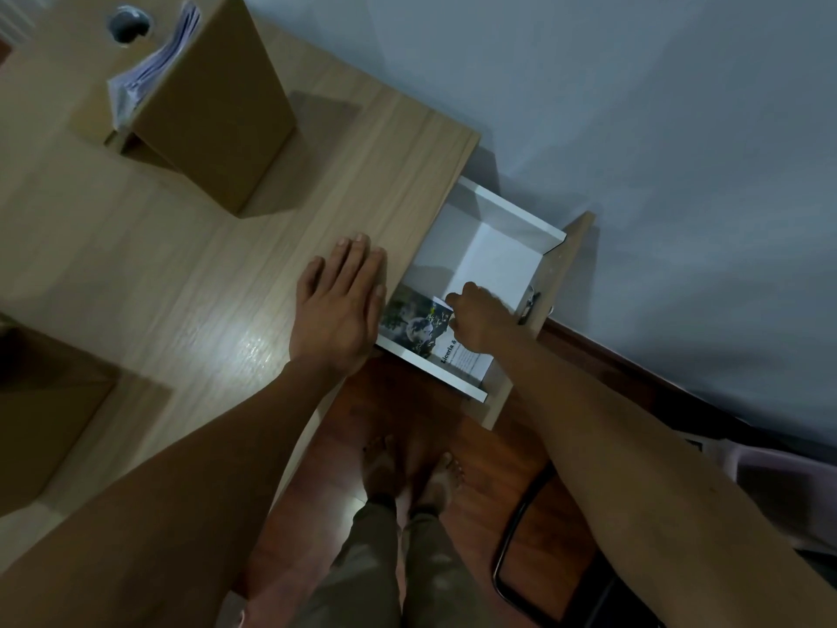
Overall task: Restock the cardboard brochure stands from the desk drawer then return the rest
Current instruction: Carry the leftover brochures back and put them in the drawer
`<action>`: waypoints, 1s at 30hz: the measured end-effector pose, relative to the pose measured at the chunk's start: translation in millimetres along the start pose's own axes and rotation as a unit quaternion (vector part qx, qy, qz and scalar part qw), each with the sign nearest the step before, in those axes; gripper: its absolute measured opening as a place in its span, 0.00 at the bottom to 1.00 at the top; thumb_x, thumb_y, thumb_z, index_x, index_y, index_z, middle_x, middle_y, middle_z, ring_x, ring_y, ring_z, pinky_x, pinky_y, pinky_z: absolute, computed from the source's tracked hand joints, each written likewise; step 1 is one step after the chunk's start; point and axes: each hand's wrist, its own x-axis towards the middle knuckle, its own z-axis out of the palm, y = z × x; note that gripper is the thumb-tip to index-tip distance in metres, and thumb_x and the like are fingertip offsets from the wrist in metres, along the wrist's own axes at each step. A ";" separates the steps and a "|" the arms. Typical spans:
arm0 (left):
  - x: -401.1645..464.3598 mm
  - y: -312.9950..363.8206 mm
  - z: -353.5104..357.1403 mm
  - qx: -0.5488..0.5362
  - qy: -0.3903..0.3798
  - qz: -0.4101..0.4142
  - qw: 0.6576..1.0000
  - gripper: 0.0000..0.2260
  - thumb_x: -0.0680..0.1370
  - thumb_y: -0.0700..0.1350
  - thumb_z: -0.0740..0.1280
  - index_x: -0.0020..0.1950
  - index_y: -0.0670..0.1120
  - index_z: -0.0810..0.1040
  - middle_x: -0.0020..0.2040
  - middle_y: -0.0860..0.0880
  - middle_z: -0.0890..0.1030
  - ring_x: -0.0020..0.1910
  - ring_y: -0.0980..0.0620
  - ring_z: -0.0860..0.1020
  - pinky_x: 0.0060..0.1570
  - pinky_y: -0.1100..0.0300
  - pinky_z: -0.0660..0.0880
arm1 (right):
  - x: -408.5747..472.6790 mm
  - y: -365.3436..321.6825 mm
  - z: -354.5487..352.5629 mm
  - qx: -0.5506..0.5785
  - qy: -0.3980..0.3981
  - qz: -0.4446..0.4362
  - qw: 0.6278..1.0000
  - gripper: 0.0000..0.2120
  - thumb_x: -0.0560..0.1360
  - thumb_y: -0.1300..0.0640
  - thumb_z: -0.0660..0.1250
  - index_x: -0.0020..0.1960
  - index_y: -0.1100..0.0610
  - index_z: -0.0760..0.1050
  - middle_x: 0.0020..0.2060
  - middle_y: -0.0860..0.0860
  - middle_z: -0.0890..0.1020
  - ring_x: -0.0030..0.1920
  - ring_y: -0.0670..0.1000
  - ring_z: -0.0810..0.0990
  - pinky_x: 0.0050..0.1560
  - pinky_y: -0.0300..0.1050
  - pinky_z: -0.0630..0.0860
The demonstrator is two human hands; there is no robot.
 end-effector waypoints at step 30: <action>0.0 0.0 -0.6 -0.004 0.006 -0.001 1.000 0.24 0.87 0.52 0.51 0.83 0.49 0.61 0.84 0.49 0.59 0.84 0.51 0.51 0.80 0.46 0.51 | -72.7 31.2 14.1 0.650 0.325 0.312 0.612 0.15 0.84 0.61 0.63 0.69 0.56 0.80 0.63 0.50 0.84 0.63 0.51 0.82 0.69 0.53 0.77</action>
